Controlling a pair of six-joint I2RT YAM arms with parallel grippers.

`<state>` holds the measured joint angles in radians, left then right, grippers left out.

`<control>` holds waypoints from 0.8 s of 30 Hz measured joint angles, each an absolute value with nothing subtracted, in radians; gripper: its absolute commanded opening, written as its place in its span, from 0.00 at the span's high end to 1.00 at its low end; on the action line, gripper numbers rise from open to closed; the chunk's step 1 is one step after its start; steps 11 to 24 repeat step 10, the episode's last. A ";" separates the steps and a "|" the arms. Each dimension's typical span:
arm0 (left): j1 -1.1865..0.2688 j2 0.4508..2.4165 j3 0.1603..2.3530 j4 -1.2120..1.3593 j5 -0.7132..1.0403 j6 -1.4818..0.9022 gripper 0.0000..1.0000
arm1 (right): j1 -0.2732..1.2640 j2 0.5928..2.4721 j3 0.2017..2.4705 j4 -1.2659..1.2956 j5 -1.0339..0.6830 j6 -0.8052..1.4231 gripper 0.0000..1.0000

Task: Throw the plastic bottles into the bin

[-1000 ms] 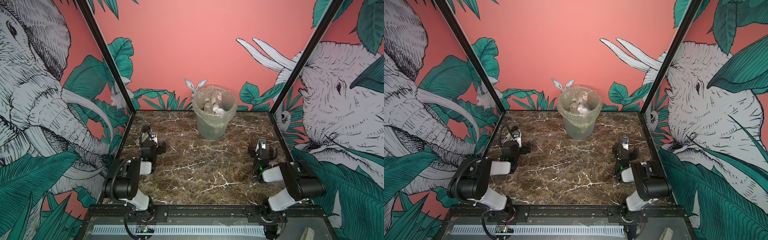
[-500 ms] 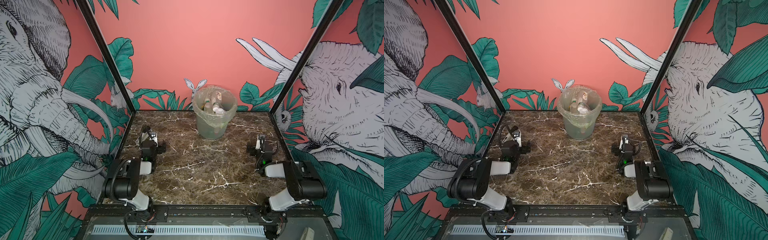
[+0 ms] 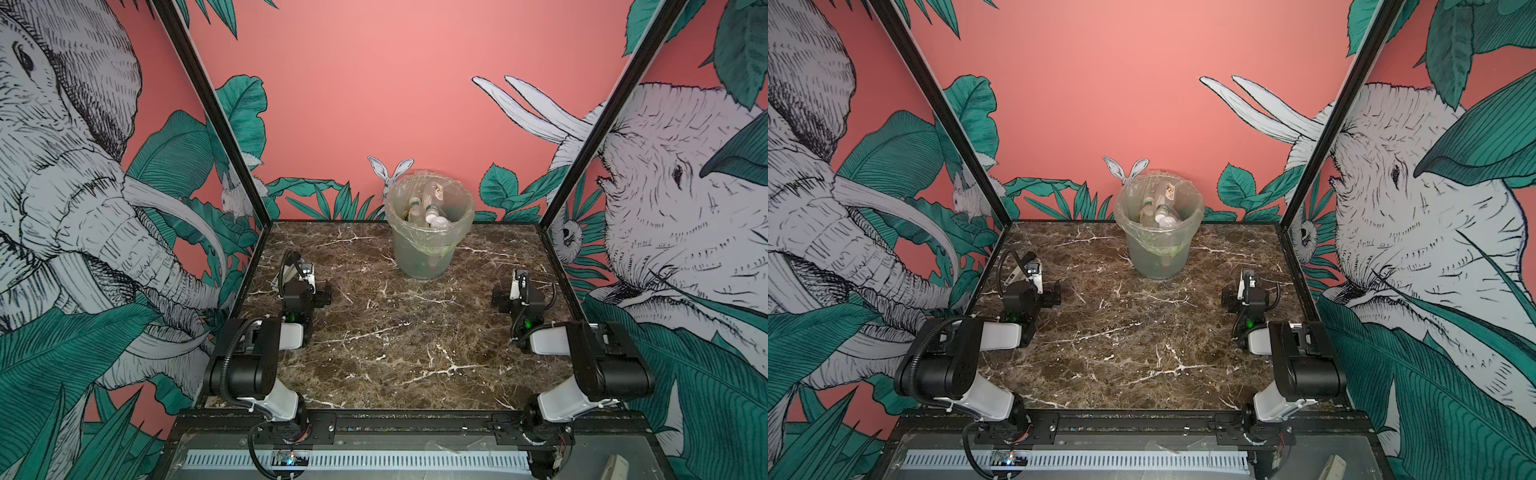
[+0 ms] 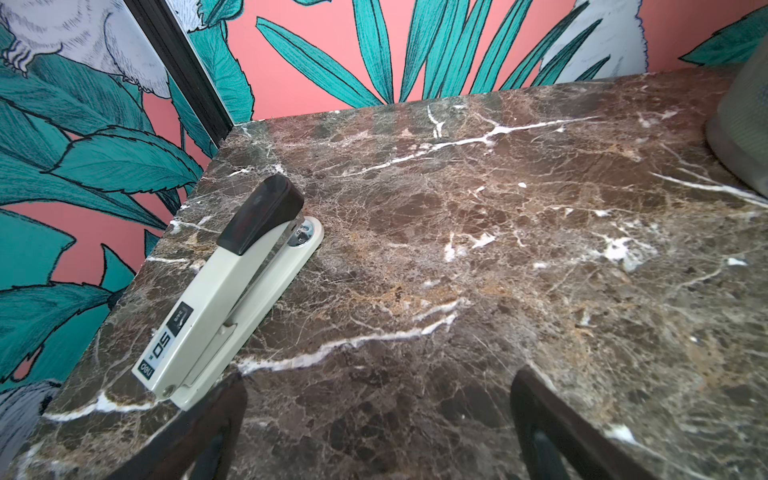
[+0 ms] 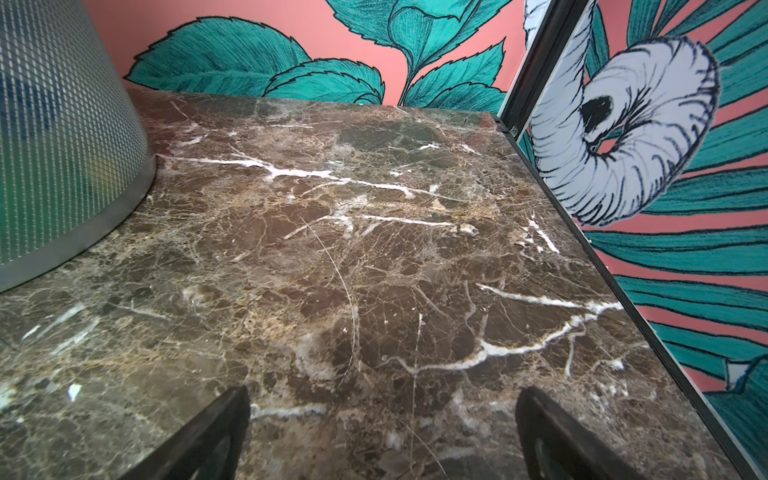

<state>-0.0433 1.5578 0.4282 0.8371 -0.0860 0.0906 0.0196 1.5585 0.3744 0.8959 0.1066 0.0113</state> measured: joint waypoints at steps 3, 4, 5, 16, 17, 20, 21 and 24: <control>-0.043 1.558 0.428 0.837 -0.086 0.091 0.01 | 0.020 1.559 0.374 0.896 0.103 0.011 0.01; -0.043 1.558 0.428 0.837 -0.086 0.091 0.00 | 0.020 1.559 0.374 0.896 0.101 0.011 0.01; -0.043 1.558 0.428 0.837 -0.086 0.091 0.00 | 0.020 1.559 0.374 0.896 0.100 0.011 0.01; -0.043 1.558 0.427 0.838 -0.086 0.091 0.00 | 0.020 1.559 0.380 0.883 0.070 0.004 0.01; -0.043 1.558 0.427 0.838 -0.086 0.091 0.00 | 0.020 1.559 0.380 0.883 0.070 0.004 0.01; -0.043 1.558 0.427 0.838 -0.086 0.091 0.00 | 0.020 1.559 0.380 0.883 0.070 0.004 0.01; -0.043 1.558 0.427 0.838 -0.086 0.091 0.00 | 0.020 1.559 0.380 0.883 0.070 0.004 0.01; -0.043 1.558 0.427 0.838 -0.086 0.091 0.00 | 0.020 1.559 0.380 0.883 0.070 0.004 0.01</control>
